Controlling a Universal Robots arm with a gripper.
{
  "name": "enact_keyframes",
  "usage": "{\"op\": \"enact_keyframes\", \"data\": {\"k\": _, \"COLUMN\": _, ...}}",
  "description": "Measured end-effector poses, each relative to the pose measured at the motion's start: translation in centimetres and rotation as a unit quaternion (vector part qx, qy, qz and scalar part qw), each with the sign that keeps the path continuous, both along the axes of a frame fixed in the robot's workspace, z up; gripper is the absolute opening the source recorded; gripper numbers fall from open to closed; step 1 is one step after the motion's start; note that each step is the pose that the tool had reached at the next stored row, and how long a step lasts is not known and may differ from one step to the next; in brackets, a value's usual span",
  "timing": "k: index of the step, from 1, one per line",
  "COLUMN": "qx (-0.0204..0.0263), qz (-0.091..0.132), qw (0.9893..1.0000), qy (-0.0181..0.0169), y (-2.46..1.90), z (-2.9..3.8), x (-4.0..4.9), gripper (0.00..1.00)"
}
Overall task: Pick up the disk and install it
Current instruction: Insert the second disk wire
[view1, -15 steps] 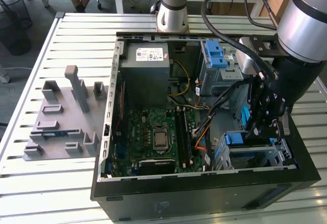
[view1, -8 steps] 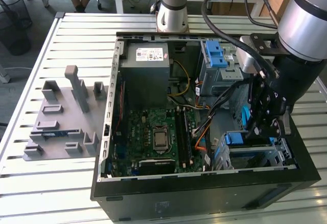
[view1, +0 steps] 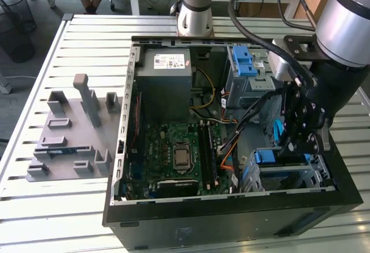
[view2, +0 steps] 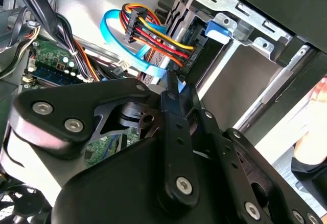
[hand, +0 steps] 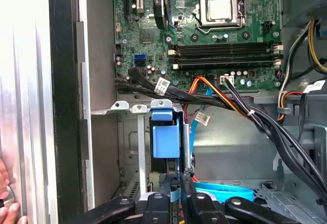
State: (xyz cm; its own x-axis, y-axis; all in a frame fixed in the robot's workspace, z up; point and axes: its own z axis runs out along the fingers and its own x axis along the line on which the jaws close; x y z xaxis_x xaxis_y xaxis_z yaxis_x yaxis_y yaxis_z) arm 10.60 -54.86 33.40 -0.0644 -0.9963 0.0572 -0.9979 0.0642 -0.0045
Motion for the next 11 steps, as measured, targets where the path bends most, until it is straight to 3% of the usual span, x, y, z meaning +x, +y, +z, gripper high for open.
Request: {"op": "enact_keyframes", "data": {"k": 11, "qx": -0.0001, "qz": 0.000, "qw": 1.0000, "qy": 0.0000, "y": 0.00, "z": 0.37, "x": 0.00, "gripper": 0.24}}
